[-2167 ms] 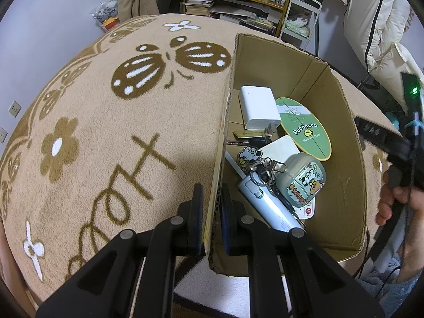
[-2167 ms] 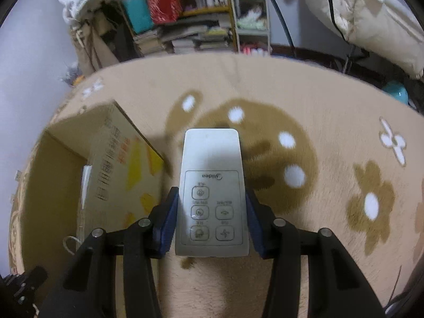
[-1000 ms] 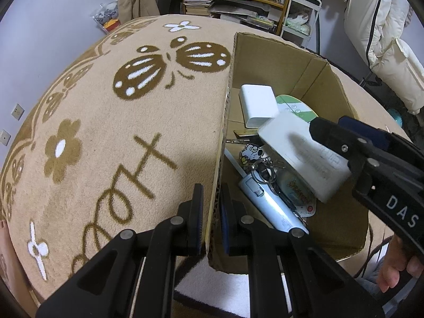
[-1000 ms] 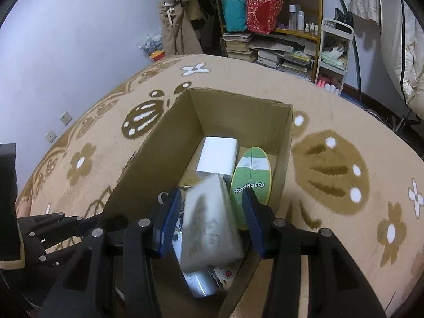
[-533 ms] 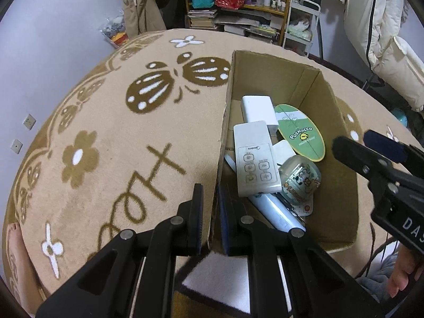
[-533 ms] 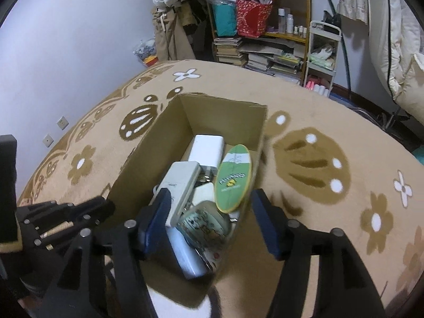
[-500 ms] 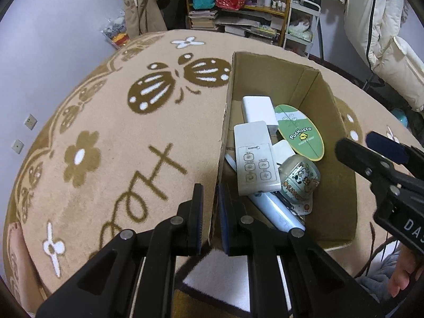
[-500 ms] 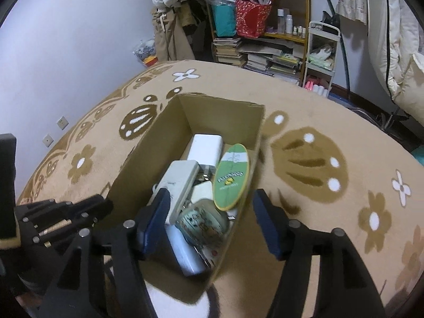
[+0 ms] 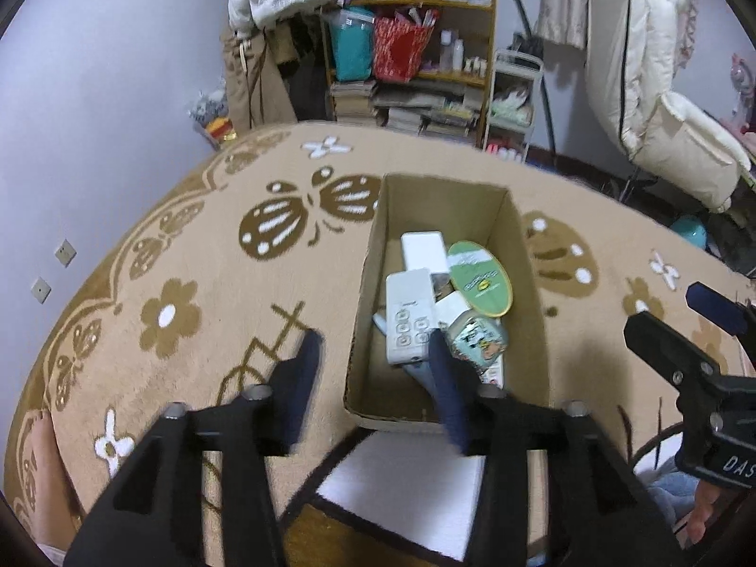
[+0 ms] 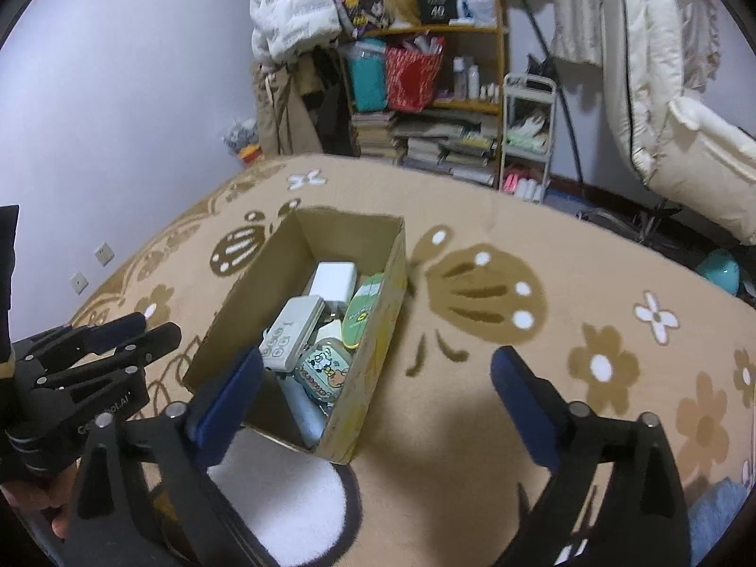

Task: Organize rigid objects

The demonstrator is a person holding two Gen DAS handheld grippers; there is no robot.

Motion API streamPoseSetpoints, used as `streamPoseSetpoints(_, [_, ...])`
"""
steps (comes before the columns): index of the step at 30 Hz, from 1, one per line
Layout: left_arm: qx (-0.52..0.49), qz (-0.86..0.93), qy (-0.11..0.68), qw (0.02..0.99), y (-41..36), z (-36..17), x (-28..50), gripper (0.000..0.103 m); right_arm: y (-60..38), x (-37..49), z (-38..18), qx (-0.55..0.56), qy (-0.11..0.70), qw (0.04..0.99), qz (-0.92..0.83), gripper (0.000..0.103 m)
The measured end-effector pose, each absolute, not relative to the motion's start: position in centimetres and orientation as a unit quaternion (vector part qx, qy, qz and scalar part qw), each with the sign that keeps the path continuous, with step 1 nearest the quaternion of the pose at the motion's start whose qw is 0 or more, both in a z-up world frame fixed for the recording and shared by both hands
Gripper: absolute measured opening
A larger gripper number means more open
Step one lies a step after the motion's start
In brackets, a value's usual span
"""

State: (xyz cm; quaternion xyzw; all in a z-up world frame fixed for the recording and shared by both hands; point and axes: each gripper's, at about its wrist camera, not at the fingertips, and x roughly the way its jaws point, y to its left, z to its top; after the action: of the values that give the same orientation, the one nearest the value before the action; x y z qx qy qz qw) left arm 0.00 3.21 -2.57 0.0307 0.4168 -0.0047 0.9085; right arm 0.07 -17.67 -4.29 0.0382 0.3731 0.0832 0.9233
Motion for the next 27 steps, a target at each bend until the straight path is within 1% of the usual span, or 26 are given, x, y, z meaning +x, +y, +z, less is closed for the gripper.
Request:
streamPoseSetpoints(4, [0.036, 0.0, 0.376, 0.926, 2.8, -0.7, -1.9, 0.071, -18.7, -1.8, -3.3, 0.039, 0.356, 0.931, 0.072, 0.103])
streamPoseSetpoints(6, [0.035, -0.001, 0.358, 0.933, 2.5, 0.1, -2.9, 0.082, -19.4, -2.8, -2.8, 0.042, 0.345, 0.935, 0.065, 0.103])
streamPoseSetpoints(7, [0.034, -0.001, 0.351, 0.936, 2.5, 0.4, -3.3, 0.084, -19.7, -3.0, -2.7, 0.044, 0.341, 0.937, 0.062, 0.103])
streamPoseSetpoints(9, [0.036, -0.002, 0.335, 0.942, 2.3, 0.9, -4.1, 0.092, -20.2, -3.8, -2.4, 0.048, 0.327, 0.942, 0.054, 0.103])
streamPoseSetpoints(11, [0.045, -0.005, 0.324, 0.945, 1.9, 1.3, -4.6, 0.095, -20.7, -4.6, -2.1, 0.051, 0.313, 0.947, 0.045, 0.103])
streamPoseSetpoints(15, [0.064, -0.011, 0.308, 0.949, 0.8, 1.6, -5.4, 0.096, -21.4, -6.0, -1.6, 0.057, 0.288, 0.955, 0.03, 0.103])
streamPoseSetpoints(22, [0.063, -0.024, 0.286, 0.956, 0.3, 2.0, -6.7, 0.096, -21.8, -8.1, -1.4, 0.055, 0.245, 0.968, 0.005, 0.103])
streamPoseSetpoints(25, [0.082, -0.02, 0.272, 0.959, -0.2, 2.1, -7.4, 0.097, -22.0, -8.5, -1.4, 0.056, 0.231, 0.971, -0.002, 0.103])
streamPoseSetpoints(27, [0.087, -0.018, 0.274, 0.958, -0.5, 2.0, -7.5, 0.1, -22.3, -8.7, -1.6, 0.065, 0.226, 0.972, -0.003, 0.103])
